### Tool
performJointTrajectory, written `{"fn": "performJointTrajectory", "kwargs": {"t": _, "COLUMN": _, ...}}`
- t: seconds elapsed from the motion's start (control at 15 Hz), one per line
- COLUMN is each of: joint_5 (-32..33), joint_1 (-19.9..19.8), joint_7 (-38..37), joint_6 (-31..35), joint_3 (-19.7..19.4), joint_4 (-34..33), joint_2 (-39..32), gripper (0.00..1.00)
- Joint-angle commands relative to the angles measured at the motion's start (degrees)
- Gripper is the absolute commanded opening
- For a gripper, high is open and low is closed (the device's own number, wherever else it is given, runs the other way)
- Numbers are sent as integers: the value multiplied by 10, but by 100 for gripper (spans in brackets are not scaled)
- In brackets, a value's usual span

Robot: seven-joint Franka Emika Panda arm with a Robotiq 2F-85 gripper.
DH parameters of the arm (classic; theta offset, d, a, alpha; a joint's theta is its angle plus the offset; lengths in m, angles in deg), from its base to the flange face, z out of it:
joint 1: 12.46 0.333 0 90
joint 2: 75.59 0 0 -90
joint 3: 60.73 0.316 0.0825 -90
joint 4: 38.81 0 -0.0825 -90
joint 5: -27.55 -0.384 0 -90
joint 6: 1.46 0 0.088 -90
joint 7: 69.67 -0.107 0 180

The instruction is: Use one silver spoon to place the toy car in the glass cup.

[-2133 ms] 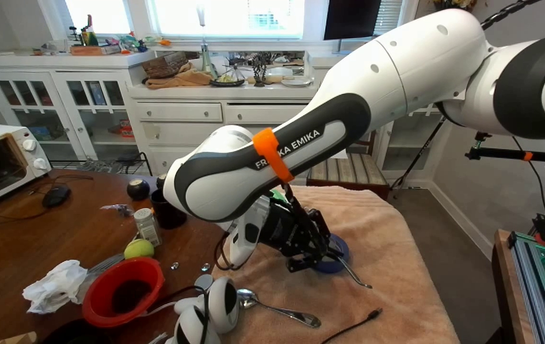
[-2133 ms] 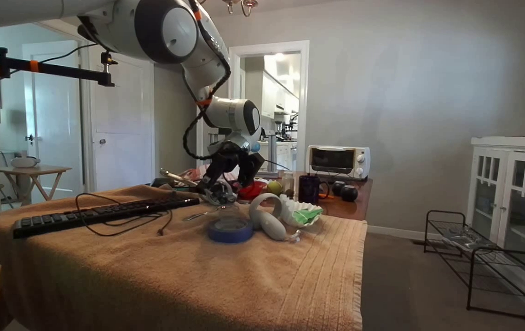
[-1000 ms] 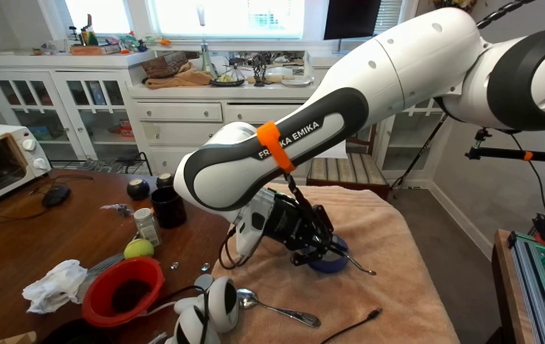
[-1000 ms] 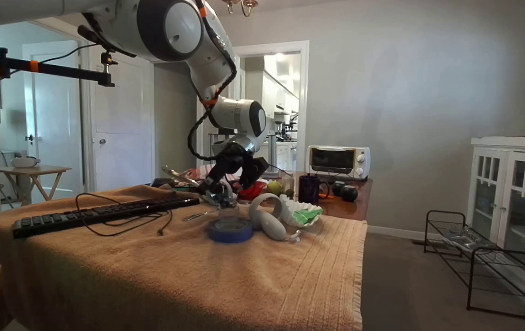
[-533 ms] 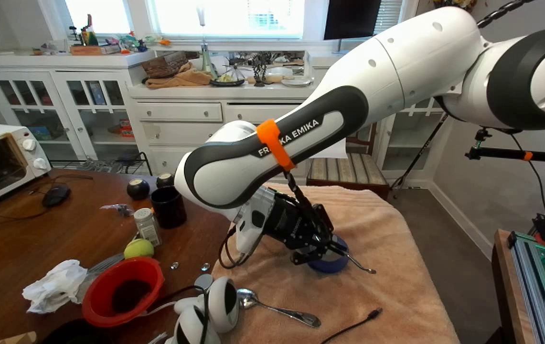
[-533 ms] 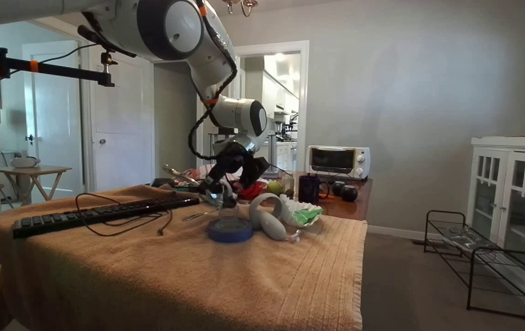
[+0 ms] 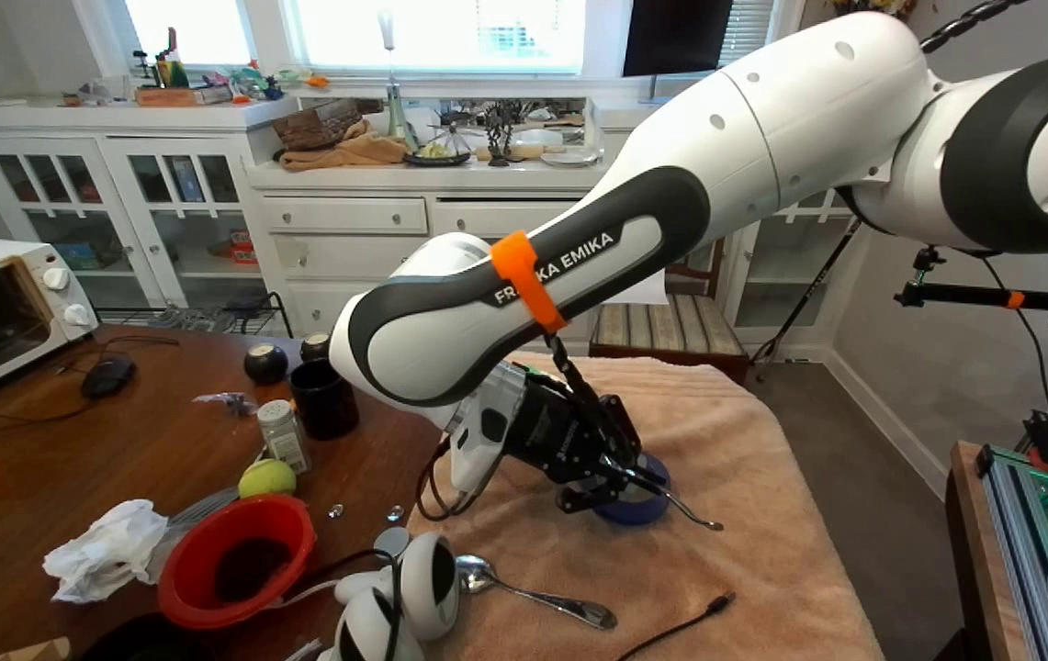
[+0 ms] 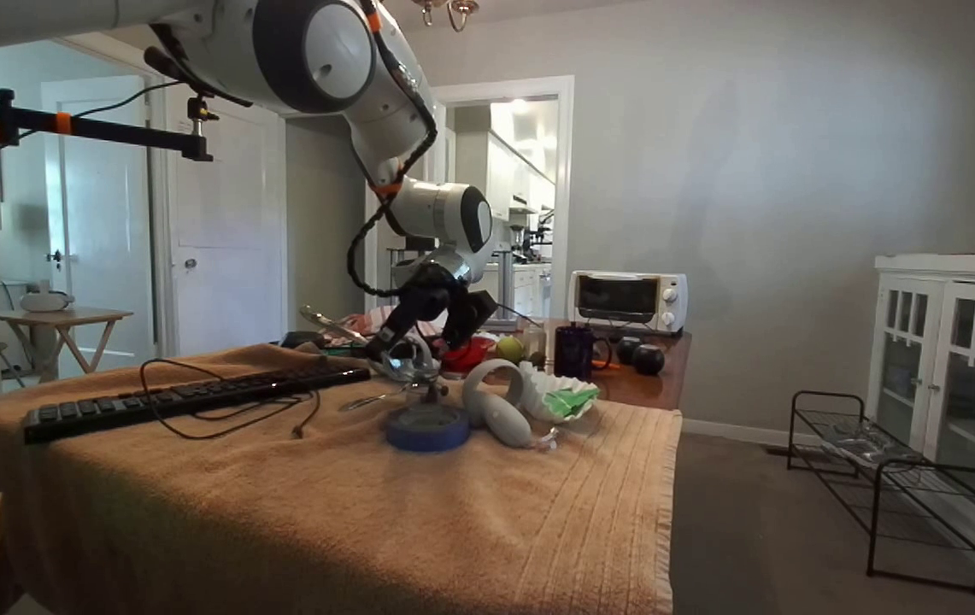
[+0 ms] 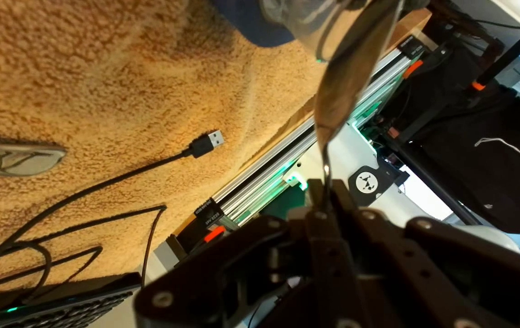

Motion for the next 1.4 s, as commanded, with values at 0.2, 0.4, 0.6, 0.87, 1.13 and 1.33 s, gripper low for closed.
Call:
{"fn": "performJointTrajectory", "kwargs": {"t": 0.2, "joint_5": 11, "joint_1": 12, "joint_7": 12, "joint_6": 18, "joint_3": 7, "joint_4": 6, "joint_2": 12, "gripper": 1}}
{"fn": "performJointTrajectory", "kwargs": {"t": 0.4, "joint_5": -2, "joint_1": 11, "joint_7": -14, "joint_6": 14, "joint_3": 6, "joint_4": 10, "joint_2": 18, "gripper": 1}}
{"fn": "performJointTrajectory", "kwargs": {"t": 0.6, "joint_5": -4, "joint_1": 9, "joint_7": -28, "joint_6": 20, "joint_3": 7, "joint_4": 23, "joint_2": 32, "gripper": 1}}
{"fn": "performJointTrajectory", "kwargs": {"t": 0.87, "joint_5": -13, "joint_1": 6, "joint_7": -62, "joint_6": 26, "joint_3": 3, "joint_4": 32, "joint_2": 46, "gripper": 1}}
{"fn": "performJointTrajectory", "kwargs": {"t": 1.13, "joint_5": -29, "joint_1": -1, "joint_7": -175, "joint_6": 42, "joint_3": -15, "joint_4": 52, "joint_2": 79, "gripper": 1}}
{"fn": "performJointTrajectory", "kwargs": {"t": 1.33, "joint_5": -34, "joint_1": -14, "joint_7": -238, "joint_6": 72, "joint_3": -28, "joint_4": 72, "joint_2": 108, "gripper": 1}}
